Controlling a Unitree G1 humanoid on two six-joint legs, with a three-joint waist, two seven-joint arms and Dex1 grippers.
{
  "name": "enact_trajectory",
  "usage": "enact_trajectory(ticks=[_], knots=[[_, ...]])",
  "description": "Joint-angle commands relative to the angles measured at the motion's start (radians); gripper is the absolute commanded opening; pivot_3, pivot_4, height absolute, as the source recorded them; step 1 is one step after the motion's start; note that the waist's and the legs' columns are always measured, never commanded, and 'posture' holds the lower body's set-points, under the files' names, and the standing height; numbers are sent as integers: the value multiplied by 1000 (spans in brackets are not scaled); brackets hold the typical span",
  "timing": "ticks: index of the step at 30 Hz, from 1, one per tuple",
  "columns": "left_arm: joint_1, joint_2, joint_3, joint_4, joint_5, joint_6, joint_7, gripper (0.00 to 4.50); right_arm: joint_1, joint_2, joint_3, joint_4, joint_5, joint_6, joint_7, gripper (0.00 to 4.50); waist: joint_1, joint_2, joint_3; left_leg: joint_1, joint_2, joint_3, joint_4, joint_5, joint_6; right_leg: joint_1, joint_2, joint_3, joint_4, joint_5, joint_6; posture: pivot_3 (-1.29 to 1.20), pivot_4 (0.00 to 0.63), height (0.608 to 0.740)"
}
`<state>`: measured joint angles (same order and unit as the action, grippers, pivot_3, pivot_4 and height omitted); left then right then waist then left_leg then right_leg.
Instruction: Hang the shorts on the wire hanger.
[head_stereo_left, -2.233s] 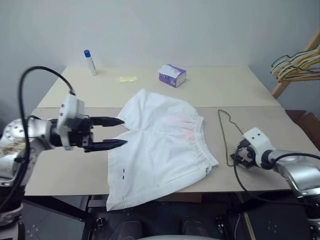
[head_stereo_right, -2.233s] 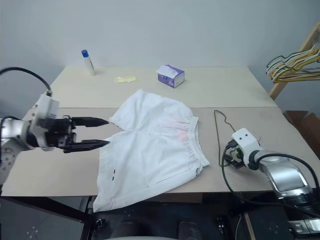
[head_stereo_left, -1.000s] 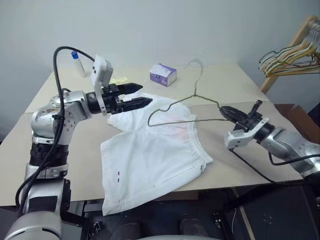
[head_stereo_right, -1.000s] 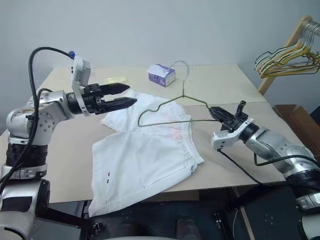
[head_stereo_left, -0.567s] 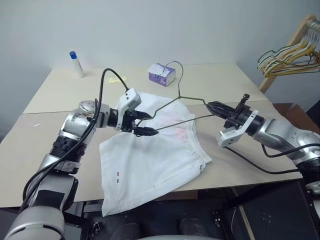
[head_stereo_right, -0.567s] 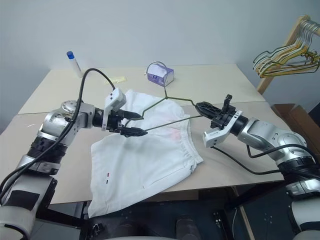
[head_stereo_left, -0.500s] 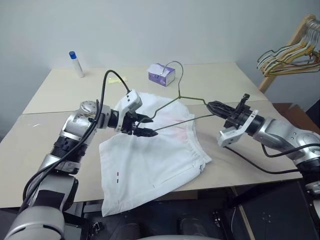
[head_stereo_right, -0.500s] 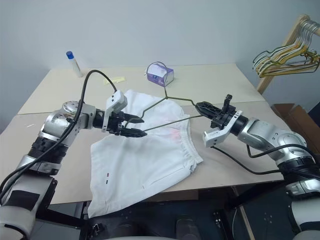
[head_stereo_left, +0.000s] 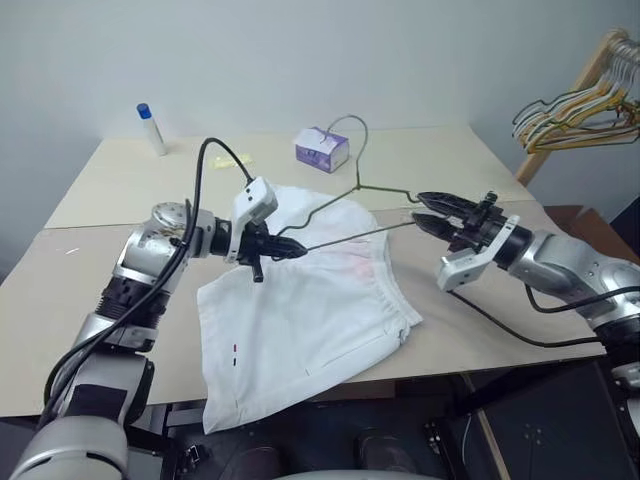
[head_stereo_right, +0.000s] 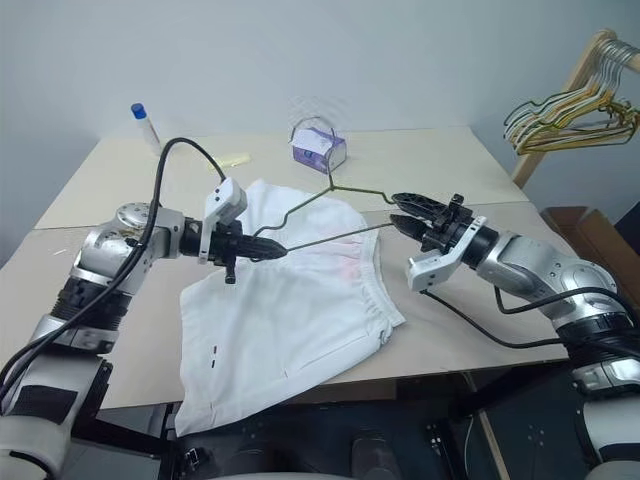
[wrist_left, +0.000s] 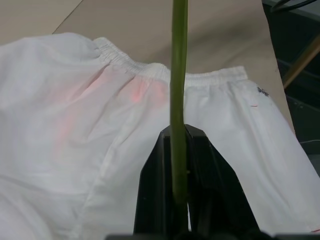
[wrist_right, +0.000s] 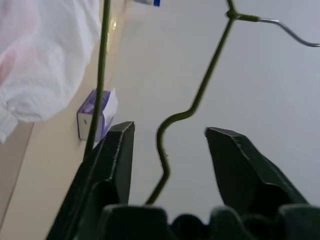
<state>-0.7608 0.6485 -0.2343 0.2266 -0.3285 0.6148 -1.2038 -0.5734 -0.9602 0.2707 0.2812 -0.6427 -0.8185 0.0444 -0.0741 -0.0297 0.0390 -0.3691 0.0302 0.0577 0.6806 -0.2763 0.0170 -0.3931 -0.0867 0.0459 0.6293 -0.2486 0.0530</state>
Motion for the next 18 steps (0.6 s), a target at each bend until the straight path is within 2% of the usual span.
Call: enact_trajectory(ticks=[1,3,4,5,7,12,16,18], knots=[[15,45,48,-49,35,-89,9,0,23,-30,-21,-44,294,-25,184,3966,2,0,0,0,0,0,0,0,0,0,0,0,0,0,0,-24,0,740],[36,71,41,-56,82,-180,15,0,57,-49,-5,-91,548,62,390,4480,4,0,0,0,0,-1,0,0,0,1,0,-1,-1,0,0,-12,0,740],[43,78,37,-57,97,-210,15,0,65,-52,-7,-106,623,91,457,4480,5,0,0,0,0,-2,0,0,0,2,0,-1,-1,0,0,-5,0,740],[48,89,33,-58,108,-242,2,0,71,-51,-16,-148,737,203,551,4480,6,0,0,1,0,-2,0,0,1,3,0,-1,-1,0,0,0,0,740],[55,101,30,-64,120,-286,-18,0,55,-44,-27,-199,867,401,686,4480,10,0,0,1,0,-4,1,-1,1,3,-1,-1,-1,1,1,5,0,740],[71,109,27,-112,124,-329,-67,0,-72,7,33,-185,853,725,901,4480,18,0,0,2,0,-5,2,-1,1,3,-1,-2,0,1,1,18,0,740],[80,99,35,-147,117,-322,-73,0,-154,58,116,-165,716,865,992,4480,31,0,0,1,1,-2,2,-1,2,2,0,-2,1,1,1,26,0,740],[82,99,40,-158,118,-314,-71,0,-170,73,123,-165,696,889,1039,4098,39,0,0,-1,1,0,2,-1,1,-1,1,-3,1,1,1,37,0,740]])
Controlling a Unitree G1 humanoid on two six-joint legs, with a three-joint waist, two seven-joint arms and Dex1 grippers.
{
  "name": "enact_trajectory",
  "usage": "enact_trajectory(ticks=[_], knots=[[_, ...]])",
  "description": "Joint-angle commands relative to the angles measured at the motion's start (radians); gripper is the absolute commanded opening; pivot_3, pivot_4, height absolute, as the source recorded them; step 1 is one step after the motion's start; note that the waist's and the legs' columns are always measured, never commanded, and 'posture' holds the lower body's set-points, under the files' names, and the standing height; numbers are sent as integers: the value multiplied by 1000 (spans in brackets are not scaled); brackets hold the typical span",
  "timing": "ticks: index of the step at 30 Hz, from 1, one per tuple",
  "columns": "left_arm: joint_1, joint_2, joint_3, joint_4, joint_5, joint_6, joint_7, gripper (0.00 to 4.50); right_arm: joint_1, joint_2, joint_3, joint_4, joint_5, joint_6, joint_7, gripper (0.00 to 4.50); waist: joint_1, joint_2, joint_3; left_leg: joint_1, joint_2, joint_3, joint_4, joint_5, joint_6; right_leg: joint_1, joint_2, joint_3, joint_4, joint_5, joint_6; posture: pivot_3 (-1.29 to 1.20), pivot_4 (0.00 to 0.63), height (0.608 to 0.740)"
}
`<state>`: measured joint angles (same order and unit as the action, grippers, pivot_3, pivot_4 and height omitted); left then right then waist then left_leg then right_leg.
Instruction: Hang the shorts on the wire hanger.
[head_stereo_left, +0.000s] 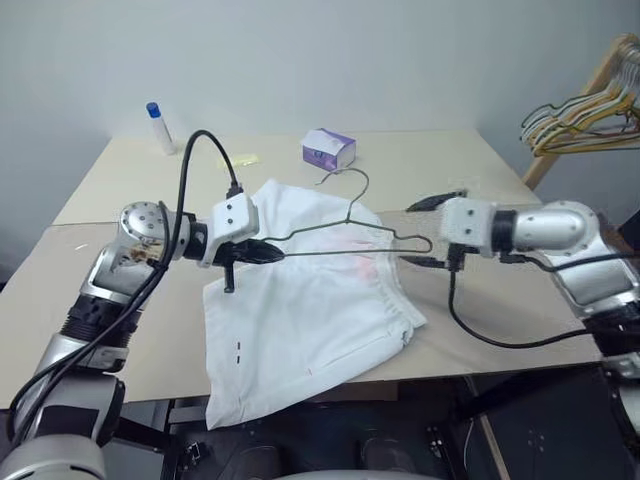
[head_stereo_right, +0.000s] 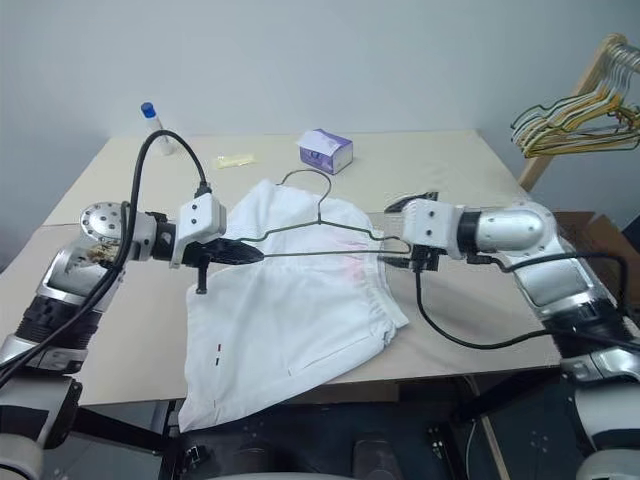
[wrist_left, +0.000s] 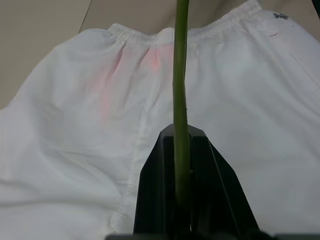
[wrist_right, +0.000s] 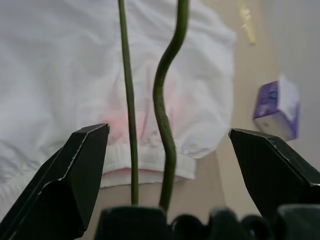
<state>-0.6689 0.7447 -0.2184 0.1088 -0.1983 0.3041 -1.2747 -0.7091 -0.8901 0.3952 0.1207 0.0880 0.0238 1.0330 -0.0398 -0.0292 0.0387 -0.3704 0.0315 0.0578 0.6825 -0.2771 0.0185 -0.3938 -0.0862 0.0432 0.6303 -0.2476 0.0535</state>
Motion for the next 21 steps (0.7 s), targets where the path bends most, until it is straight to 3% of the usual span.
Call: enact_trajectory(ticks=[1,5,12,17,21], knots=[[-9,3,26,-42,-11,-2,1,0,-37,10,-7,-8,-42,56,58,3897,13,0,0,-2,0,0,0,0,0,-2,0,0,0,0,0,47,0,740],[8,12,31,-51,0,-13,7,0,-35,31,-45,-35,-40,82,81,2511,33,0,0,-13,0,0,4,0,0,-12,0,-1,3,0,0,52,0,740],[13,14,11,-45,16,-42,-7,0,0,34,-77,-115,-34,97,126,35,50,0,0,-14,0,1,5,0,0,-11,0,-2,2,0,0,38,0,740],[9,5,7,-21,34,-79,-15,0,61,24,-112,-179,6,120,157,35,52,0,0,-14,0,1,7,0,0,-11,0,-2,2,0,0,31,0,740],[8,-3,70,31,-27,-133,-55,1026,173,-8,-185,-251,76,190,179,0,53,0,0,-16,0,0,10,0,1,-11,0,-3,2,0,0,27,0,740]])
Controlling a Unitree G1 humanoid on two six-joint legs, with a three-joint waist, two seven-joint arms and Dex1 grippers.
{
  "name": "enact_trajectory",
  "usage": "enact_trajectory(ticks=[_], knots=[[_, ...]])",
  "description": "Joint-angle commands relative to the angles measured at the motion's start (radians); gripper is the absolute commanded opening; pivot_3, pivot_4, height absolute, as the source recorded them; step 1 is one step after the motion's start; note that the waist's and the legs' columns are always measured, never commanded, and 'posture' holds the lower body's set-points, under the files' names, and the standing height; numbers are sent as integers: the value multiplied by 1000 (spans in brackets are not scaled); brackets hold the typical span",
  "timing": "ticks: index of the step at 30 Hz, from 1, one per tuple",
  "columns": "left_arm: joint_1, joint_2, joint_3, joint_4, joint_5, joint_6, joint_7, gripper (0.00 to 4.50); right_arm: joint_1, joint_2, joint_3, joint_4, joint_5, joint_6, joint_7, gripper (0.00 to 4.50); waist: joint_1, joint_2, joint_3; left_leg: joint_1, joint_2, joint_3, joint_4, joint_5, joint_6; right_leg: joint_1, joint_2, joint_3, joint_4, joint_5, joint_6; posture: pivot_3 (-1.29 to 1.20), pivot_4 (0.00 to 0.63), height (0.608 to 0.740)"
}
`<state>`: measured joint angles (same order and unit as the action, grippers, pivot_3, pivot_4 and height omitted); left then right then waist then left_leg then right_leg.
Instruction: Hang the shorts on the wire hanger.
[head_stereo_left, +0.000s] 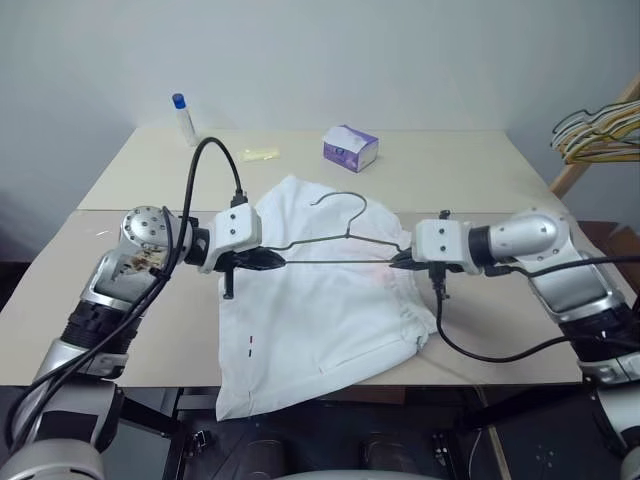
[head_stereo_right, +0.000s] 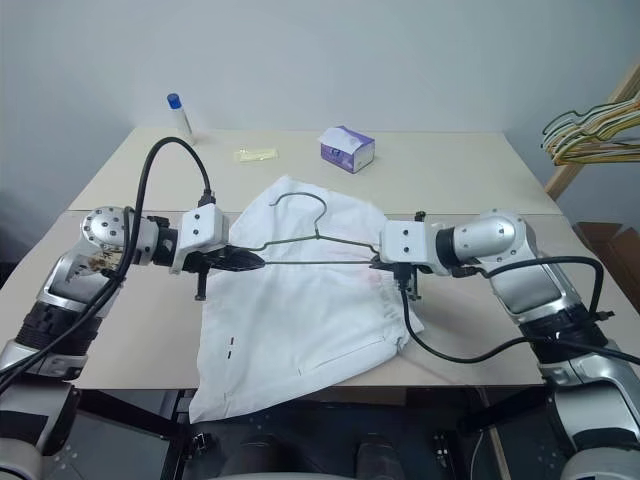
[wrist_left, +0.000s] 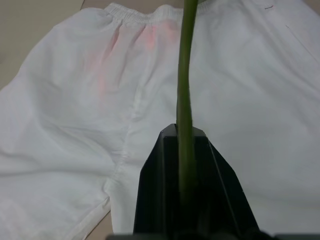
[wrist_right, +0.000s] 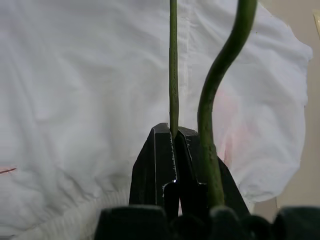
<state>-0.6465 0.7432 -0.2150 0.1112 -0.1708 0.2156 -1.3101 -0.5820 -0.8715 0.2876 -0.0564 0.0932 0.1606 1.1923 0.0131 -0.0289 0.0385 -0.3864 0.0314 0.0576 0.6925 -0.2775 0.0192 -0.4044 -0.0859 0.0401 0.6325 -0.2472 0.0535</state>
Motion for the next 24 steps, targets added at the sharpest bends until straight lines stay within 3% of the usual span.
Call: enact_trajectory(ticks=[1,5,10,13,17,24], knots=[[-23,0,88,59,-58,-49,-5,1390,90,-39,-108,-93,97,88,17,0,0,0,0,0,0,0,1,0,0,0,0,0,0,0,0,27,0,740],[-47,1,200,136,-94,-27,94,2718,292,-89,-237,-150,172,220,-22,0,1,0,0,0,0,-1,2,0,1,1,0,-1,0,0,1,18,0,740],[42,2,307,32,-198,63,127,4389,495,-110,-421,-154,268,430,-90,0,-3,0,-1,0,0,-1,2,-1,1,1,0,0,0,1,1,23,0,740],[151,-7,335,-117,-276,108,120,4480,557,-92,-536,-131,393,678,-128,0,-7,1,-2,2,0,0,2,-1,1,2,0,2,1,1,1,25,1,740],[218,0,326,-203,-305,135,121,4480,560,-74,-596,-90,487,869,-164,0,-3,1,-2,4,1,0,2,-1,1,4,0,1,2,1,1,25,11,740],[250,16,323,-269,-348,184,111,4480,441,-59,-532,101,481,1008,-240,0,-7,1,-2,16,0,1,0,-1,1,16,0,1,-2,1,1,43,14,740]])
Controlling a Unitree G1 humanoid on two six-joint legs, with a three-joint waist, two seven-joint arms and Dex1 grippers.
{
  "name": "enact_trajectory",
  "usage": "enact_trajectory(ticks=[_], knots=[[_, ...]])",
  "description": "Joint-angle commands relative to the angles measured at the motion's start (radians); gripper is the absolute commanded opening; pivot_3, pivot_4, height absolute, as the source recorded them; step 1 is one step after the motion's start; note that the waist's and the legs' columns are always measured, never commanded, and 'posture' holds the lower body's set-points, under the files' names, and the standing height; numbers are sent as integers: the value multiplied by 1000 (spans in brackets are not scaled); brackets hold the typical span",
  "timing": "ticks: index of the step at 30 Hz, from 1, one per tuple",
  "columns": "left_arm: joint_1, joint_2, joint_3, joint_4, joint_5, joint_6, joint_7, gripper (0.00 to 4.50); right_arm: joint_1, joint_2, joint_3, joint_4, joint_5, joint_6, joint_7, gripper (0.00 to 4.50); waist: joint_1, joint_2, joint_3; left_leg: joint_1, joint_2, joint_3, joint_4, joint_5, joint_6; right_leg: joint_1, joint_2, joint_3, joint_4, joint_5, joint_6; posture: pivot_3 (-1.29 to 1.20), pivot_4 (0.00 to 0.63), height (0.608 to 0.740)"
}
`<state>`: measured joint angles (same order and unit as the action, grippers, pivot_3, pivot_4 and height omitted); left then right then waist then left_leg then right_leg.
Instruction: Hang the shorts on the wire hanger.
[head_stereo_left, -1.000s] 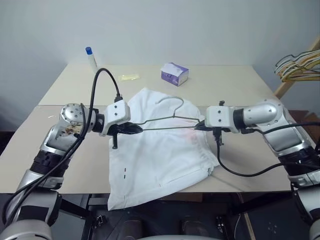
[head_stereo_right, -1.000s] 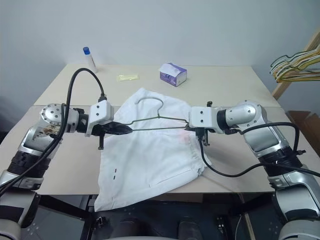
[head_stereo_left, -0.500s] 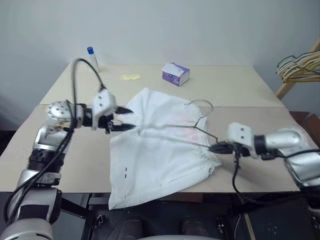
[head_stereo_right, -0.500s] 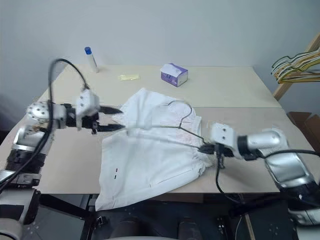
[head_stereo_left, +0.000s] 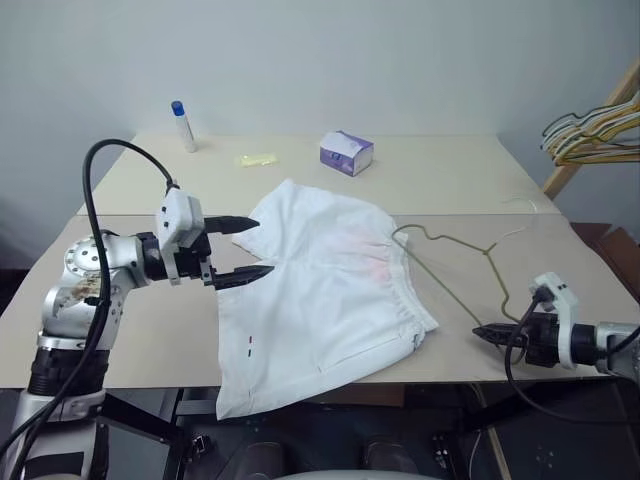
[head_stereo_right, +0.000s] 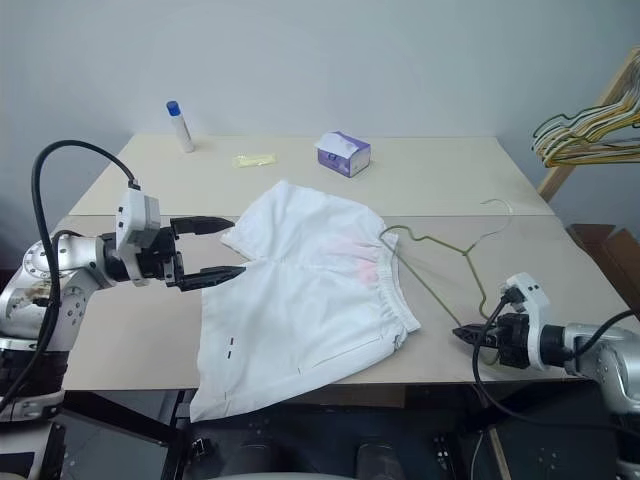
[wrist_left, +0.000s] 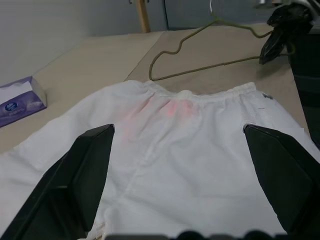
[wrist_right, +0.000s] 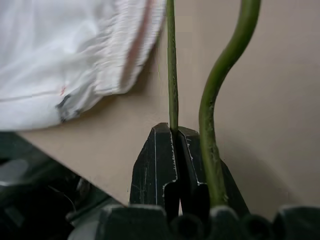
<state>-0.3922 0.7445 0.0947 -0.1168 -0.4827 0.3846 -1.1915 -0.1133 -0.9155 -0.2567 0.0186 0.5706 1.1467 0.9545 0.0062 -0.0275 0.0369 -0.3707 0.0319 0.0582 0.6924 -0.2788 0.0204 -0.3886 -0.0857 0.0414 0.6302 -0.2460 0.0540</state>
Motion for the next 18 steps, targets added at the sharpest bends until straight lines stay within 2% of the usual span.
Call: enact_trajectory(ticks=[1,7,13,18], knots=[[0,20,17,-50,-46,21,-17,4480,-35,-15,18,48,1,24,-7,0,1,0,0,0,0,0,-1,0,0,0,0,0,0,0,0,47,14,740],[17,32,51,-72,-103,46,-20,4480,-26,-52,39,70,16,26,29,0,5,0,0,-1,0,0,-1,0,0,-1,0,0,-1,0,0,54,16,740],[24,28,51,-72,-102,26,-8,4480,-53,-79,67,64,30,12,81,0,4,0,0,0,0,0,-1,0,0,0,0,0,-1,0,0,58,17,740],[11,28,48,-55,-89,11,7,4480,-69,-118,157,53,6,-9,144,0,5,0,0,0,0,0,-1,0,1,0,0,0,-1,0,0,60,14,740]])
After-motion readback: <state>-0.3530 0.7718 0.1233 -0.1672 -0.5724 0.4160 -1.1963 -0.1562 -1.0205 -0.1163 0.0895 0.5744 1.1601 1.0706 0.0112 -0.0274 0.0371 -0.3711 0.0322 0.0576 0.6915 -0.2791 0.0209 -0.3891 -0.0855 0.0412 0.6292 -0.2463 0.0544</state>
